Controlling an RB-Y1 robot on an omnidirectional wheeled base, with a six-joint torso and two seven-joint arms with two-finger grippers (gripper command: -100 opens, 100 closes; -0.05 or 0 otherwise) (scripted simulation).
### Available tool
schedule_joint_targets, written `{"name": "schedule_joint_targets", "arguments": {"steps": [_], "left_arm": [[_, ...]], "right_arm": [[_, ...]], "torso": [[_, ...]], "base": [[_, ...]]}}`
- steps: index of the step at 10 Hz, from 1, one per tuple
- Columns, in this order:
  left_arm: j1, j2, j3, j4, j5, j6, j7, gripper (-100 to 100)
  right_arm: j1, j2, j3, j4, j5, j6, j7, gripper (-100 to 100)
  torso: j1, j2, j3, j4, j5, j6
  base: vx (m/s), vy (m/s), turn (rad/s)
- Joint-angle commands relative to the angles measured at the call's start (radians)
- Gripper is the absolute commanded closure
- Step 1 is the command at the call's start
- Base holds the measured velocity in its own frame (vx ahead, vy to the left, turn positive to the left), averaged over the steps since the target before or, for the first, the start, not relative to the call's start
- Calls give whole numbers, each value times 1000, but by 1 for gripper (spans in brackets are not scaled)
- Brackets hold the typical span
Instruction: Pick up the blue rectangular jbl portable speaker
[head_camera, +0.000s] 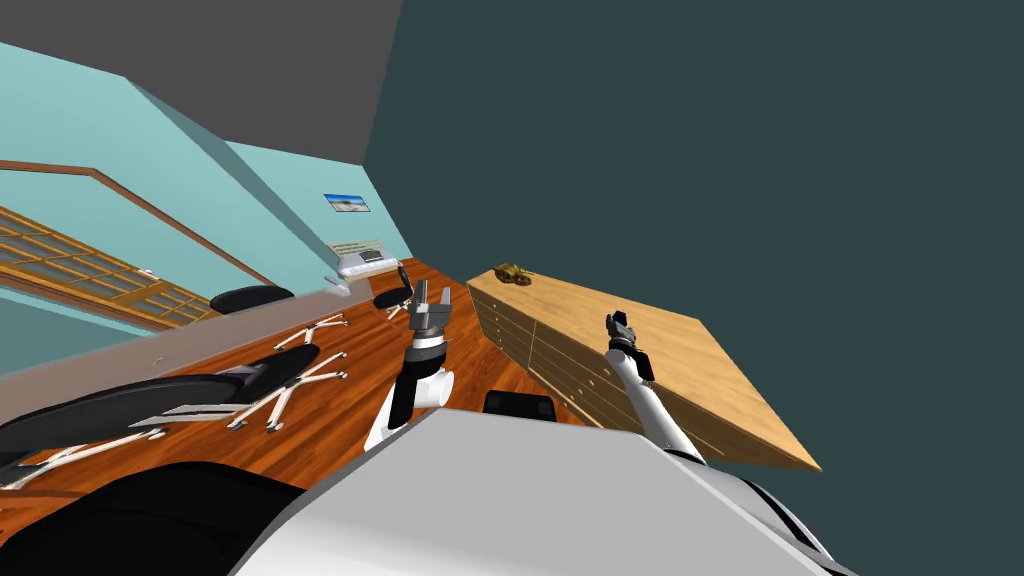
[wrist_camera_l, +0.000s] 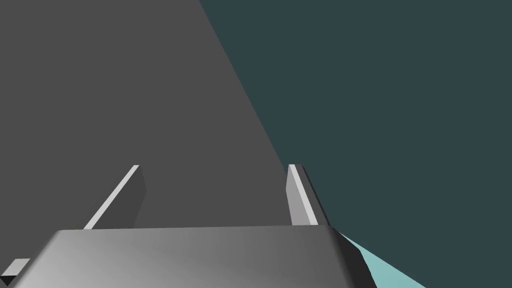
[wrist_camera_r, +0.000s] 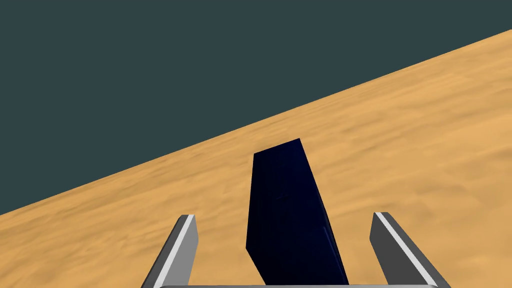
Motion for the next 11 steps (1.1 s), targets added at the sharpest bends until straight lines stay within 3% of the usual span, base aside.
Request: {"name": "schedule_joint_targets", "arguments": {"steps": [1,4,7,8,9,11], "left_arm": [[0,0,0,0,0,0,0,0],[0,0,0,0,0,0,0,0],[0,0,0,0,0,0,0,0],[0,0,0,0,0,0,0,0],[0,0,0,0,0,0,0,0],[0,0,0,0,0,0,0,0]], "right_arm": [[-11,-49,-13,50,-9,-19,-41,-100],[-18,-90,-30,95,-19,-31,-71,-100],[-32,-173,-65,177,-39,-57,-132,-100],[-41,-161,-51,175,-32,-53,-126,-100],[-43,-164,-53,178,-33,-53,-127,100],[-42,-164,-53,179,-33,-53,-127,100]], "torso": [[0,0,0,0,0,0],[1,1,1,0,0,-1],[2,1,1,0,0,0],[3,1,1,0,1,-1],[1,0,0,0,0,0],[0,-1,-1,0,0,-1]], "base": [[-40,41,291],[-39,34,183],[-44,52,235],[-17,23,67],[-2,3,-33],[-1,0,5]]}}
